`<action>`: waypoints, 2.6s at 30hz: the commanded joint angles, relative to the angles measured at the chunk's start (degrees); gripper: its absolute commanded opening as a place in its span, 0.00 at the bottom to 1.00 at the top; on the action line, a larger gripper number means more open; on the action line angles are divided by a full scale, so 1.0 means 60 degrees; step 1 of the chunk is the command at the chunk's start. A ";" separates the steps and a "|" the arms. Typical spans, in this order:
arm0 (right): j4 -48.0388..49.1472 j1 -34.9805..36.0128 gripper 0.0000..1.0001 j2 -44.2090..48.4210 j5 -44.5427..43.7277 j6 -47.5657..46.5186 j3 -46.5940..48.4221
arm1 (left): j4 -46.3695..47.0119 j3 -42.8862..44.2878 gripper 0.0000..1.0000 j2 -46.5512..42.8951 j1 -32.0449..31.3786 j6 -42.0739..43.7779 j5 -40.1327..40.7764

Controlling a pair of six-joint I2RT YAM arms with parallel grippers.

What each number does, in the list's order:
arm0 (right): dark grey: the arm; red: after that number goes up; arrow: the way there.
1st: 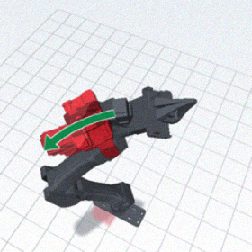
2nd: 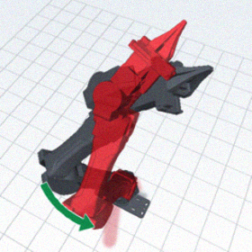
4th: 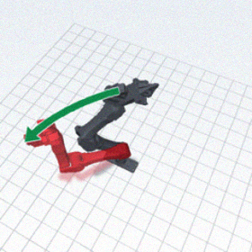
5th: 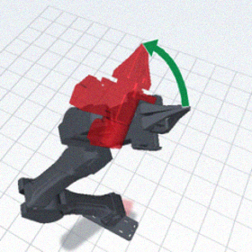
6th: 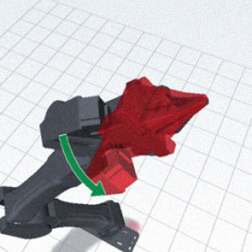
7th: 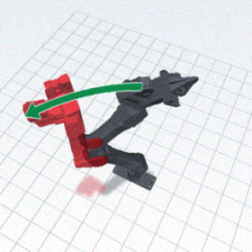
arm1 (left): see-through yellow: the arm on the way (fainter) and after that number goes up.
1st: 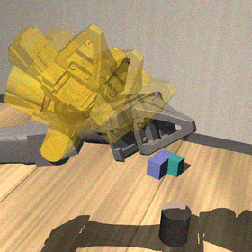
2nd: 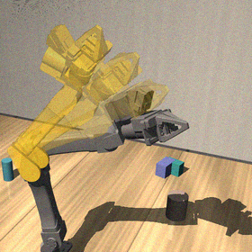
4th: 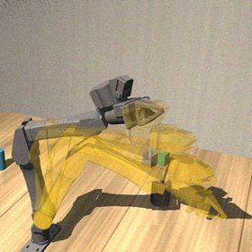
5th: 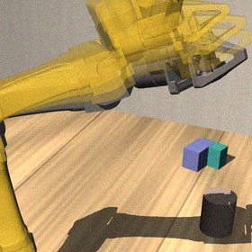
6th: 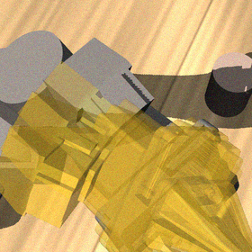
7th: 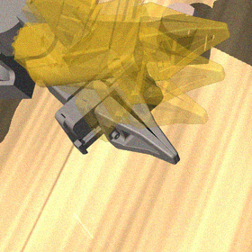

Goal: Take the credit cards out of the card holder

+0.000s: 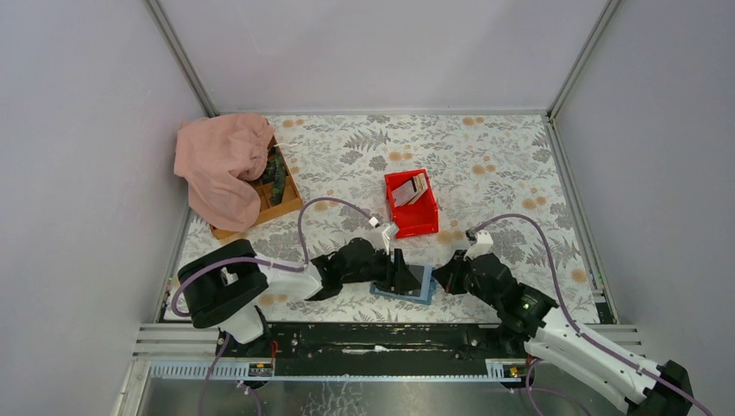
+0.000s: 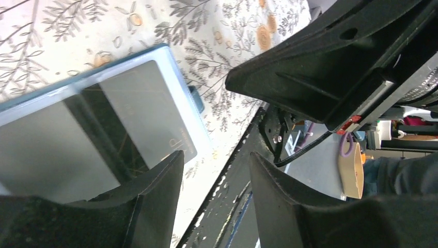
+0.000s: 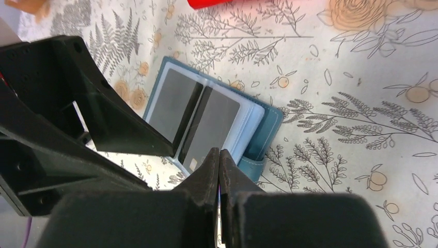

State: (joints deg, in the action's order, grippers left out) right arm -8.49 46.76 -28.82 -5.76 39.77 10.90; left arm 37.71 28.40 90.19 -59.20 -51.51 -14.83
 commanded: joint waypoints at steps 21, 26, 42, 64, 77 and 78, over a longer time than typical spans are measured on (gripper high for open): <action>0.1951 -0.0024 0.00 -0.1745 0.1060 0.0255 0.0339 | 0.0178 -0.0723 0.54 -0.0579 0.0682 0.0244 0.0449; 0.2092 -0.0023 0.00 -0.2011 0.1014 0.0256 0.0119 | 0.0649 -0.0809 0.58 -0.0203 0.0762 0.0091 0.0320; 0.1861 -0.0030 0.00 -0.3138 0.0577 0.0693 -0.0321 | 0.1053 -0.0913 0.62 0.0148 0.0922 -0.0031 0.0165; 0.2294 -0.0030 0.00 -0.4193 0.0945 0.1065 -0.0558 | 0.3159 -0.1058 0.49 0.1584 0.0957 -0.0893 -0.0636; 0.2316 -0.0038 0.00 -0.4134 0.0960 0.1032 -0.0587 | 0.2761 -0.1287 0.31 0.1098 0.1031 -0.0835 -0.0055; 0.2319 -0.0031 0.00 -0.4125 0.0960 0.1031 -0.0586 | 0.2748 -0.1276 0.30 0.1096 0.1031 -0.0827 -0.0029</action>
State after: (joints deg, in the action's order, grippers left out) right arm 10.55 46.74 -53.19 0.12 46.81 8.97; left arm 52.77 21.32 97.84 -53.54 -57.06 -16.51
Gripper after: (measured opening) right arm 0.011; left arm 0.317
